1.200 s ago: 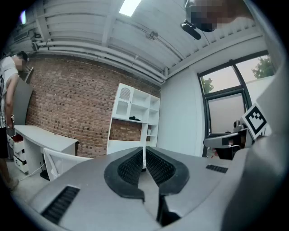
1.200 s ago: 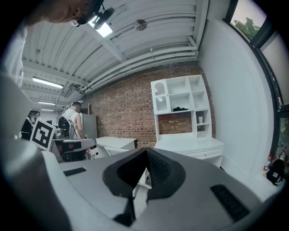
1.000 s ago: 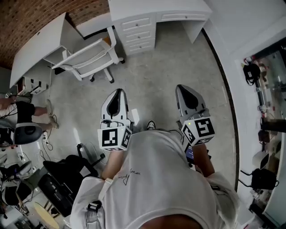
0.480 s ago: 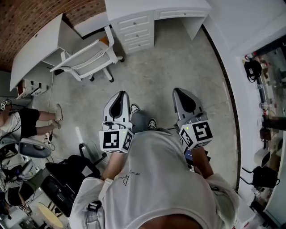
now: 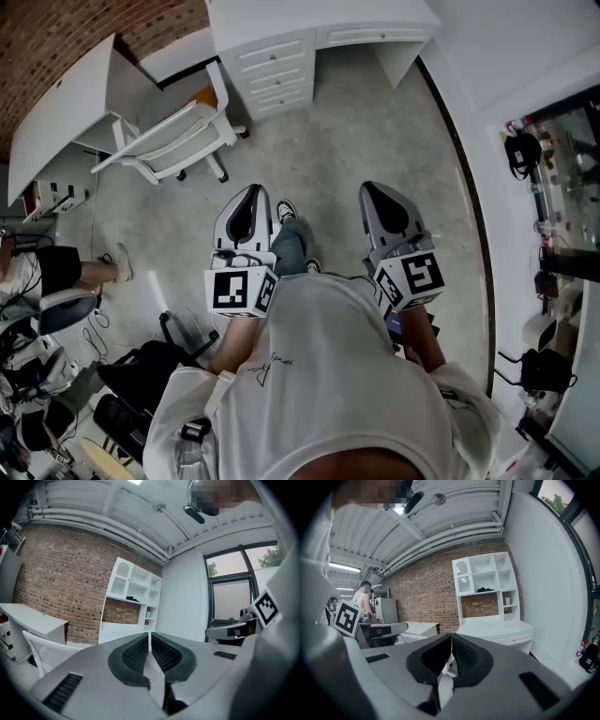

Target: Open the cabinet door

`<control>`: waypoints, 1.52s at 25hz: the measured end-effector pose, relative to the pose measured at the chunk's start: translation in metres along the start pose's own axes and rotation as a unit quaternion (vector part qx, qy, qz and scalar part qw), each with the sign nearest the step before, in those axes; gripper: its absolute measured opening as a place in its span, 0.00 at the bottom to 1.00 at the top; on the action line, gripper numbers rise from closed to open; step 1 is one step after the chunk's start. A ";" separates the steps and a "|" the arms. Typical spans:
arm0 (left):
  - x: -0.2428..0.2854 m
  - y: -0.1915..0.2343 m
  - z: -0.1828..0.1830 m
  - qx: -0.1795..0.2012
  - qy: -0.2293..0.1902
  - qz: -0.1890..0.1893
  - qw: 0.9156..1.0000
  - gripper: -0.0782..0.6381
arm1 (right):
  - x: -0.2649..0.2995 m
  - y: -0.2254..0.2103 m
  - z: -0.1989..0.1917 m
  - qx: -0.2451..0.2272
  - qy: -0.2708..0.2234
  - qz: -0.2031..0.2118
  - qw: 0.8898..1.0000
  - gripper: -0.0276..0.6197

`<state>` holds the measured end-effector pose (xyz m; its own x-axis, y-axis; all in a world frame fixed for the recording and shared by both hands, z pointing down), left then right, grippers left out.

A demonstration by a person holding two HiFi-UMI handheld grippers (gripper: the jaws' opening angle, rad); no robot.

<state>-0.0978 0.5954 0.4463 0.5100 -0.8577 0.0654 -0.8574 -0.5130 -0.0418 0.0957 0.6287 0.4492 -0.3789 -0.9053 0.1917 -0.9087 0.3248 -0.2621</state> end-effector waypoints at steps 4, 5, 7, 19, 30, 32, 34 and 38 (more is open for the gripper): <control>0.039 0.025 0.008 0.001 -0.005 -0.003 1.000 0.15 | 0.043 -0.010 0.019 0.009 -0.004 0.002 1.000 0.08; 0.049 0.032 0.009 0.002 -0.004 -0.003 1.000 0.15 | 0.055 -0.012 0.023 0.012 -0.004 0.004 1.000 0.08; 0.069 0.048 0.013 0.007 -0.002 0.000 1.000 0.15 | 0.079 -0.014 0.033 0.006 0.001 0.004 1.000 0.08; 0.156 0.145 0.024 0.012 -0.004 0.011 1.000 0.15 | 0.212 -0.014 0.075 -0.030 0.012 0.027 0.999 0.08; 0.208 0.183 0.023 0.003 0.000 0.015 1.000 0.15 | 0.274 -0.023 0.089 -0.033 0.030 0.058 0.997 0.08; 0.218 0.187 0.023 0.000 0.002 0.023 1.000 0.15 | 0.286 -0.026 0.091 -0.033 0.032 0.070 0.996 0.08; 0.231 0.193 0.021 -0.001 0.005 0.029 1.000 0.15 | 0.299 -0.031 0.094 -0.029 0.033 0.086 0.995 0.08; 0.265 0.202 0.017 0.006 0.011 0.038 0.999 0.15 | 0.331 -0.047 0.105 -0.003 0.027 0.132 0.991 0.08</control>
<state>-0.1344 0.2642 0.4379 0.4420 -0.8931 0.0835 -0.8924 -0.4472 -0.0593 0.0311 0.2856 0.4255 -0.6117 -0.7729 0.1686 -0.7782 0.5497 -0.3037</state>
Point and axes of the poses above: the fingertips, and each gripper's own axes: x forward along the fingers, y to its left, z out of its top, the point moved 3 cm from there along -x, backward along the fingers, and after that the axes turned 10 degrees about x, right-handed, at the moved point
